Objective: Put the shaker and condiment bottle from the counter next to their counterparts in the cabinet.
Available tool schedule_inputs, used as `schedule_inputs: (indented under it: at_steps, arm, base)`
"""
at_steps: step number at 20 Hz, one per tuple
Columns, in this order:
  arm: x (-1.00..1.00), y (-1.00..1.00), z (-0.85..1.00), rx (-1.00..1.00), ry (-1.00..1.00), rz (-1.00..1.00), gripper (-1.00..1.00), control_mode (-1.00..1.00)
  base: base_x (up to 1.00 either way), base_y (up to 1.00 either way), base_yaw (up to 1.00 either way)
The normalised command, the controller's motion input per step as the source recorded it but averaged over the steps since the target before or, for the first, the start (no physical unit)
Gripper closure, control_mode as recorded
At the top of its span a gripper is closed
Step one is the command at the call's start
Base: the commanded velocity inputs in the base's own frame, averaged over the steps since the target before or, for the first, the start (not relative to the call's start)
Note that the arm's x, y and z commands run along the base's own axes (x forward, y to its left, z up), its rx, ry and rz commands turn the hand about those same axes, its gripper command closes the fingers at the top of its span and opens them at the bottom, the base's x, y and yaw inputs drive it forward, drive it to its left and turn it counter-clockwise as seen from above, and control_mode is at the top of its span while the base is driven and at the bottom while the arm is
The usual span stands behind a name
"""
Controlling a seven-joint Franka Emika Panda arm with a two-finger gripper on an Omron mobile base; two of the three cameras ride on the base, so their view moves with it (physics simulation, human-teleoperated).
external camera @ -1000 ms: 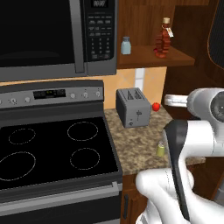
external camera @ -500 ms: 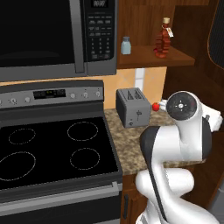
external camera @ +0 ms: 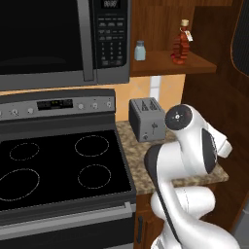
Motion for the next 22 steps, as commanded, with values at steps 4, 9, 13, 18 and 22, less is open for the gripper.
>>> schedule_inputs:
  at_steps: [4,9,13,18,22]
  arm:
    - [0.17,-0.08,-0.94,-0.03,-0.1,0.0,-1.0,-1.0]
    - [0.01,0.0,-0.83,-0.08,-0.08,0.0,-1.0,-1.0]
    - [0.04,-0.03,-1.0,-0.1,-0.42,0.0,-1.0,-1.0]
    - [0.22,-0.1,-1.0,-0.05,-0.41,0.0,-1.0,-1.0]
    - [0.27,-0.4,-0.97,0.0,-0.25,0.0,-1.0,-1.0]
  base:
    - [0.0,0.0,0.0]
    - [0.0,0.0,0.0]
    - [0.0,0.0,0.0]
    - [0.0,0.0,0.0]
    - [0.0,0.0,0.0]
